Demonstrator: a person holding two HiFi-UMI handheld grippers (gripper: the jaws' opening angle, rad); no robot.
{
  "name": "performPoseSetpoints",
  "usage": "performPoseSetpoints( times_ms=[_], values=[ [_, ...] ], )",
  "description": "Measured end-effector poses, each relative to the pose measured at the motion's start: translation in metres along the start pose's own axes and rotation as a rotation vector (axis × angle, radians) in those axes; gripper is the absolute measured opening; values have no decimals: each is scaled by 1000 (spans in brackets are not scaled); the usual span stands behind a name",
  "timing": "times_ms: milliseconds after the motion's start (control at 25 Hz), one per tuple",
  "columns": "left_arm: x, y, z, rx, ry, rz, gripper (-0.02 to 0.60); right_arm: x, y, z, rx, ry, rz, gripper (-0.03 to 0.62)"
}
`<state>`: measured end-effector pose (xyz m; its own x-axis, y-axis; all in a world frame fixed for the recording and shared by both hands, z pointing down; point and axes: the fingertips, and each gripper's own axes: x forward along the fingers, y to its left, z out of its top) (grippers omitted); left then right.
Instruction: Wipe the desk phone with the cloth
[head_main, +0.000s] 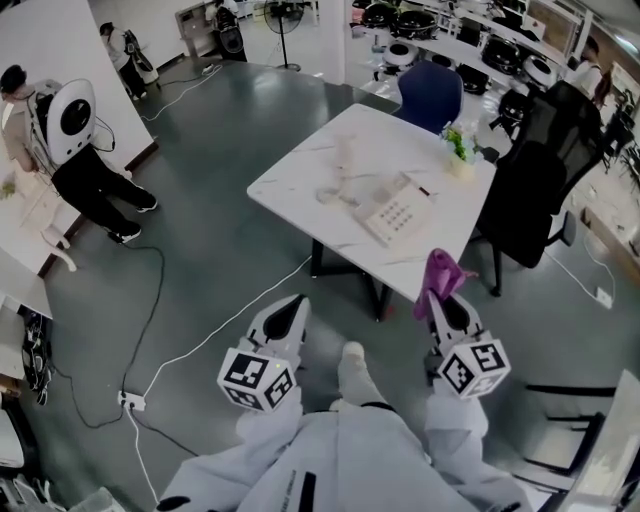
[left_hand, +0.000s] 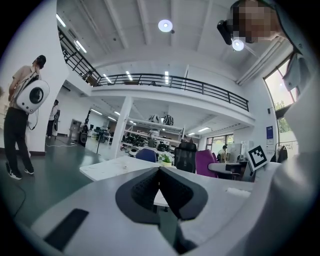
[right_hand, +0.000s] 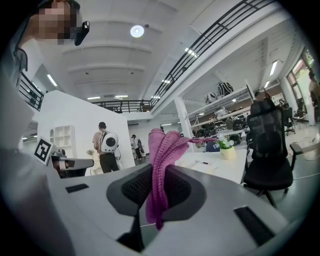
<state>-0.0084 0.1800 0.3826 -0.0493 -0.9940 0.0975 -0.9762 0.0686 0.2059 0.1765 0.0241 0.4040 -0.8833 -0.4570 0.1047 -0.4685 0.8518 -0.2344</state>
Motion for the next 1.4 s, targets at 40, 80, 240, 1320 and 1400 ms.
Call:
performPoseSetpoints(
  times_ms=[40,80,240,1320,1400],
  values=[
    [6,4,0,0,1,-1,-3,6,-4,0,2,0,-2,43],
    [13,7,0,0,3,-2,-2,12,-8,0,3,0,-5,43],
    [42,26,5,0,13,-15,-3,44,-23,5,18,-4,-22,43],
    [241,93,37,15,67,-117,-3,179,-151,40,69,-20,-149,43],
    [254,94,38,16,67,-131,-3,183,-161,42,67,-20,-166,43]
  ],
)
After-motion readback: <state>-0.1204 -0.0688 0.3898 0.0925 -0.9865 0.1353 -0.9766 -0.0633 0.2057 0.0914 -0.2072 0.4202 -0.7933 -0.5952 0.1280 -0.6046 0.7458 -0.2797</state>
